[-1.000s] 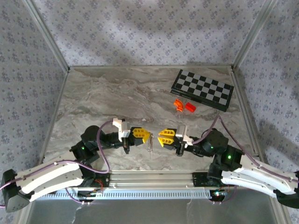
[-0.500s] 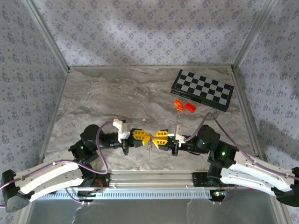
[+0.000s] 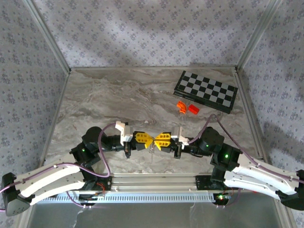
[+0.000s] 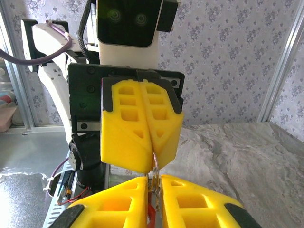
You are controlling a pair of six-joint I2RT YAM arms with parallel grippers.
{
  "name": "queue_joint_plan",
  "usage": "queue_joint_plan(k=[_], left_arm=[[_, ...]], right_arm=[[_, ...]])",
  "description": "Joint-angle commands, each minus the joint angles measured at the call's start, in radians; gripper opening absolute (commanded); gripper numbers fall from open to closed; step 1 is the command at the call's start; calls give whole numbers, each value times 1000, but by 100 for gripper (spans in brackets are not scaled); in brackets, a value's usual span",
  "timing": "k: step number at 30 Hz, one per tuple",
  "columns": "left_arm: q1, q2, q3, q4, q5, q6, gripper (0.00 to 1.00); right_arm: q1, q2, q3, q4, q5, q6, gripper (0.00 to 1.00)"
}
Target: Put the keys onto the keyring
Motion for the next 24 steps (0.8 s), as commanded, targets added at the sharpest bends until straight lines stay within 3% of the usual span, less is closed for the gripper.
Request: queue_joint_plan(k=[1, 8, 10, 13, 24], left_arm=[[1, -3, 36, 33, 19, 12, 0], [1, -11, 39, 9, 17, 15, 0], [0, -12, 45, -16, 11, 20, 0], [0, -20, 69, -106, -28, 50, 0], [1, 13, 213, -527, -145, 218, 23]], right_arm=[[-6, 3, 13, 33, -12, 17, 14], [-7, 12, 29, 2, 5, 21, 5], [-7, 16, 40, -22, 8, 13, 0], [-6, 16, 65, -81, 16, -6, 0], [-3, 73, 229, -375, 71, -111, 0]])
